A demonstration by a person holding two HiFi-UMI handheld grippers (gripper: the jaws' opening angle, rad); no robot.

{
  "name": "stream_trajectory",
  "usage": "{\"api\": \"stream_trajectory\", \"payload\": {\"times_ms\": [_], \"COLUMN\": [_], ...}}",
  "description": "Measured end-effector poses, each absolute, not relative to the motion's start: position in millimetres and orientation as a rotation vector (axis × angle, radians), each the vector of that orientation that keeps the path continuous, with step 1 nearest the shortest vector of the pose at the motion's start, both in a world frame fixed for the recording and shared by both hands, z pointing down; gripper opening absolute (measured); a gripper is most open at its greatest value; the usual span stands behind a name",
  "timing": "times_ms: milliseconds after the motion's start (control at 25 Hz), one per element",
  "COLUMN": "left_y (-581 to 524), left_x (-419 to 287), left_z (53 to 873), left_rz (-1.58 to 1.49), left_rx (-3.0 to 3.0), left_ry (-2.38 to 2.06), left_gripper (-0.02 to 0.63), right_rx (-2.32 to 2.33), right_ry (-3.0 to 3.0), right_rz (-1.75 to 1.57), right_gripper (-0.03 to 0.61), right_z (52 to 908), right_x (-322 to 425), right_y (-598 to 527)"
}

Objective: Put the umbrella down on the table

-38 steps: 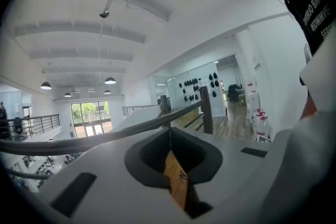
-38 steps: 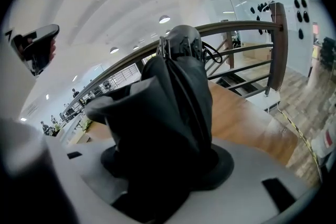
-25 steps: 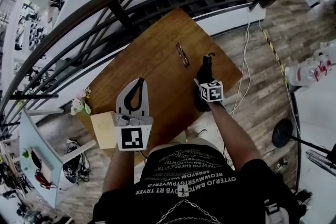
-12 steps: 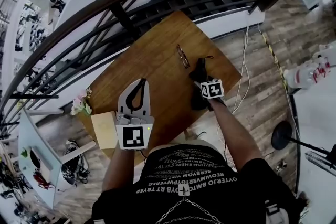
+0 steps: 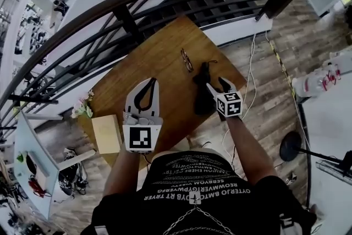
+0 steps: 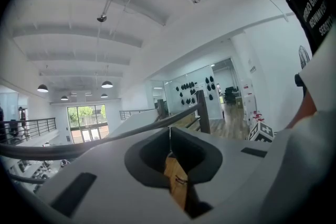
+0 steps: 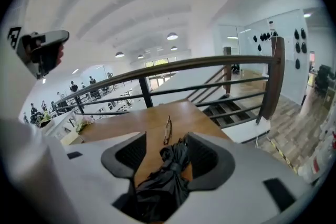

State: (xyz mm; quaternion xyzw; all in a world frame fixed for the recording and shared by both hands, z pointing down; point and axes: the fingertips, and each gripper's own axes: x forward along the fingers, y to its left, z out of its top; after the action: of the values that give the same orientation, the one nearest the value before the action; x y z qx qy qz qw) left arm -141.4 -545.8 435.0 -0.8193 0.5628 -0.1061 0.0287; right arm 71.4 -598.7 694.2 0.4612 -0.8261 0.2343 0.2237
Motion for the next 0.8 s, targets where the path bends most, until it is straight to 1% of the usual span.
{"api": "stream_trajectory", "payload": {"times_ms": [200,360,480,800], "left_y": [-534,-519,-510,-484], "left_x": [-127,-114,-104,-70], "left_z": [422,413,402,386], "left_rz": [-0.309,-0.258,-0.232,-0.220], "left_rx": [-2.504,-2.503,-2.484,-2.453], "left_ry": [1.714,1.747,1.743,1.732], "left_gripper": [0.031,0.031,0.031,0.031], "right_rx": [1.323,1.339,1.346,1.365], "right_ry": [-2.401,-2.450,-2.495,-2.602], "right_rz": [0.422,0.255,0.168,-0.001], "right_gripper": [0.114,0.035,0.017,0.014], "right_z": [626,578,539,450], "right_x": [71,77,81,105], "right_y": [-587,-571,-565,-536]}}
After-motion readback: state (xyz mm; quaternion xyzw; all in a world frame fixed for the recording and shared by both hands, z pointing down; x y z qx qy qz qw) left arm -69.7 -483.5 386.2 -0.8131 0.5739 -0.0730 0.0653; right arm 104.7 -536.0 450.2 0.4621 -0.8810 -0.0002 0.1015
